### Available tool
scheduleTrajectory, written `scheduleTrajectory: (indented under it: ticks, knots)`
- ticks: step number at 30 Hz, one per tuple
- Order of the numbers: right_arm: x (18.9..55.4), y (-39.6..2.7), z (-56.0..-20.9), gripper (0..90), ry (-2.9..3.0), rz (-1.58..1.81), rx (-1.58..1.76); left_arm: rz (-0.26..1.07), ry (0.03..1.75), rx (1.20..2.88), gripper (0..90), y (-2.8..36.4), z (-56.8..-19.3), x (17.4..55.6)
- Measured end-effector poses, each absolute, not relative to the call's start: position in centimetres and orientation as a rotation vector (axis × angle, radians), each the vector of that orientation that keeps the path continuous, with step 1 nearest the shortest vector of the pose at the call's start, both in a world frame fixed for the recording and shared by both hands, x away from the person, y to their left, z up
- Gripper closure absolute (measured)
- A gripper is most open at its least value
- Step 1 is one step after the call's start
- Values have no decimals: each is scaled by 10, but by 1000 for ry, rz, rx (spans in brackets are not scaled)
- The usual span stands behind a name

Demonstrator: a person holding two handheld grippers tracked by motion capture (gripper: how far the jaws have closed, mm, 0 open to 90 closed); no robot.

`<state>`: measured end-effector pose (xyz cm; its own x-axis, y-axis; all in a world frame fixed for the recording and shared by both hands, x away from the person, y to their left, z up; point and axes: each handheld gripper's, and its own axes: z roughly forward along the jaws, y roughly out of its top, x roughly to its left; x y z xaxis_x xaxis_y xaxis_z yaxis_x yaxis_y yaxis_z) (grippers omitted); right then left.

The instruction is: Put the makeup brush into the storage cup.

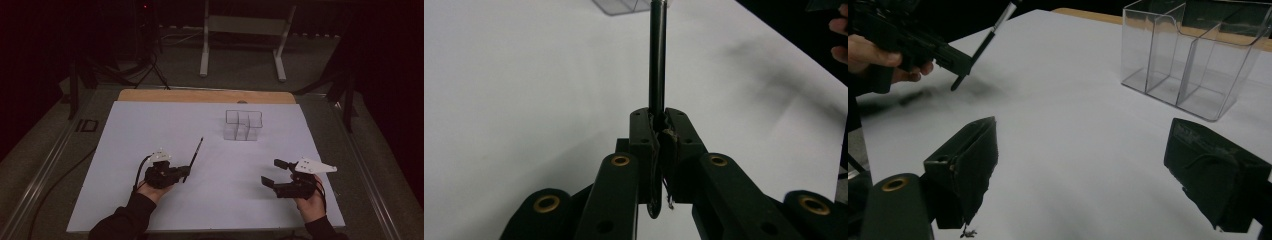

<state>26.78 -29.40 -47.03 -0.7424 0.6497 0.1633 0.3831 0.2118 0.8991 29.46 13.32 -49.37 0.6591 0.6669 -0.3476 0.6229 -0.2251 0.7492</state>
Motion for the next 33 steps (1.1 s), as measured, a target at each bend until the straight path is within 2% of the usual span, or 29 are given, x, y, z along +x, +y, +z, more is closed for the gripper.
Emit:
scheduleTrajectory:
  ticks: [10, 23, 33]
  knots:
    - [264, -294, -460, 124, 2184, 1515, 991, 168, 946, 1967, 850, 127, -490, 289]
    - [253, -273, -427, 106, 2193, 1357, 961, 175, 961, 1950, 850, 130, -490, 290]
    - [250, -254, -392, 106, 2154, 1382, 909, 175, 946, 1937, 849, 130, -489, 289]
